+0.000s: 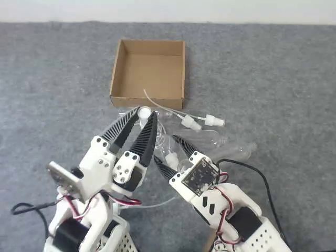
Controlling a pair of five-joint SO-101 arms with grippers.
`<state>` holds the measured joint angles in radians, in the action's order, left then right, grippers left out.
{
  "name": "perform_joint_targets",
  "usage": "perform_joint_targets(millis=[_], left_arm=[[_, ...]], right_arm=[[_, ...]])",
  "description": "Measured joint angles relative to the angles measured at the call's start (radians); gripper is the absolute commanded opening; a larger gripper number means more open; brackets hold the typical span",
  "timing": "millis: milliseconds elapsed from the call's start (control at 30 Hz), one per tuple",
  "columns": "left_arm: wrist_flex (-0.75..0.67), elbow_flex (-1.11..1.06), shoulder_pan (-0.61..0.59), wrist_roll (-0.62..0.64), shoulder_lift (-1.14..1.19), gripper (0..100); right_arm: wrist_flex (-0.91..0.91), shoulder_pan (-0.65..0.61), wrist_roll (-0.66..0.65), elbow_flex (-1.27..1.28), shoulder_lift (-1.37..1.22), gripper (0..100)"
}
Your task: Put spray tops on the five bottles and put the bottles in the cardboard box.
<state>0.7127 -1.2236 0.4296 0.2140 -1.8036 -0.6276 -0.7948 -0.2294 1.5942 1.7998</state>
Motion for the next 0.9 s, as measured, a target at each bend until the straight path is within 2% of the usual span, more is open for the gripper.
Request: perform_joint_targets(millis=[433,633,900], left_arm=[[0.021,-0.021,0.003,-0.003,0.000,1],[0.051,-0.021,0.003,-0.003,0.000,1],[0.051,-0.021,-0.058,0.025,0.000,2]], right_arm=[[-0.003,-0.002,0.000,-0.028,0.000,0.7],[0.064,-0.002,-0.002,-0.028,0.000,0.7],[0.143,-0.003,-0.002,-0.028,-0.002,0.7]])
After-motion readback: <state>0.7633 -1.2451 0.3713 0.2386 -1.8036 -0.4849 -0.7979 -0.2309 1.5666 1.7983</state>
